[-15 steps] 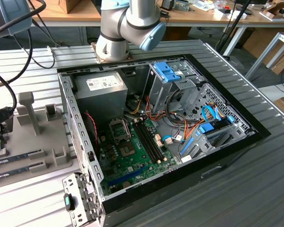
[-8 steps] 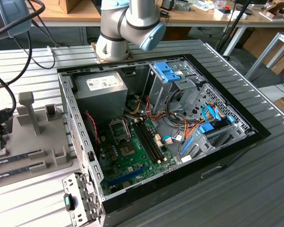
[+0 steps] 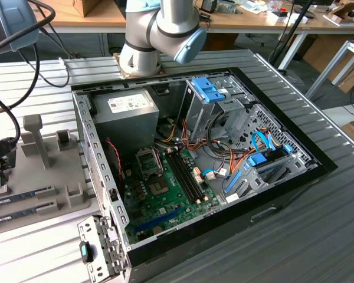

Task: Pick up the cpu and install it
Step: 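Pick up the cpu and move it towards the insertion slot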

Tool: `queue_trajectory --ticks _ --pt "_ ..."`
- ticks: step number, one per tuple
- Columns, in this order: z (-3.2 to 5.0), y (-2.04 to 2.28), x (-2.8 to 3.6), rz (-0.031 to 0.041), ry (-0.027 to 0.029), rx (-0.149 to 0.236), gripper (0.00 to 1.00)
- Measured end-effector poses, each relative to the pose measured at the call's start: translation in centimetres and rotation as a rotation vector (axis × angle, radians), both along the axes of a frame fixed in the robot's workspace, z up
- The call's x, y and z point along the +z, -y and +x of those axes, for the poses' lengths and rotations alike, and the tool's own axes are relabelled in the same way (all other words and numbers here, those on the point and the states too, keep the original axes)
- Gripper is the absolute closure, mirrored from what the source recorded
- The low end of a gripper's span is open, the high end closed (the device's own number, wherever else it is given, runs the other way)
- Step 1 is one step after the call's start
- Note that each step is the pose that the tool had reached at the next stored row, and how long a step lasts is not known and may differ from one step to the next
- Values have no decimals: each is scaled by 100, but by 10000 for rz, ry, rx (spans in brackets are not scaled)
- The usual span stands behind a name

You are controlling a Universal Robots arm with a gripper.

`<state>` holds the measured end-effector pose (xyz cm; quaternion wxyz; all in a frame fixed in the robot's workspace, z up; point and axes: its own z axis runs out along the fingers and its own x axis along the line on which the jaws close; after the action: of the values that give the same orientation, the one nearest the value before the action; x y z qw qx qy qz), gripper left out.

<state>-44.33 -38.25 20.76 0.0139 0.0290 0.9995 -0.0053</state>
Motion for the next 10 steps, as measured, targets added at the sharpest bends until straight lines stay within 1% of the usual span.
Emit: queue_trajectory --ticks 4,7,10 --pt "-22 -28 -18 -4 0 1 46" --pt "-62 -34 -35 -5 0 7 46" --pt "-64 -36 -71 -9 1 8 46"
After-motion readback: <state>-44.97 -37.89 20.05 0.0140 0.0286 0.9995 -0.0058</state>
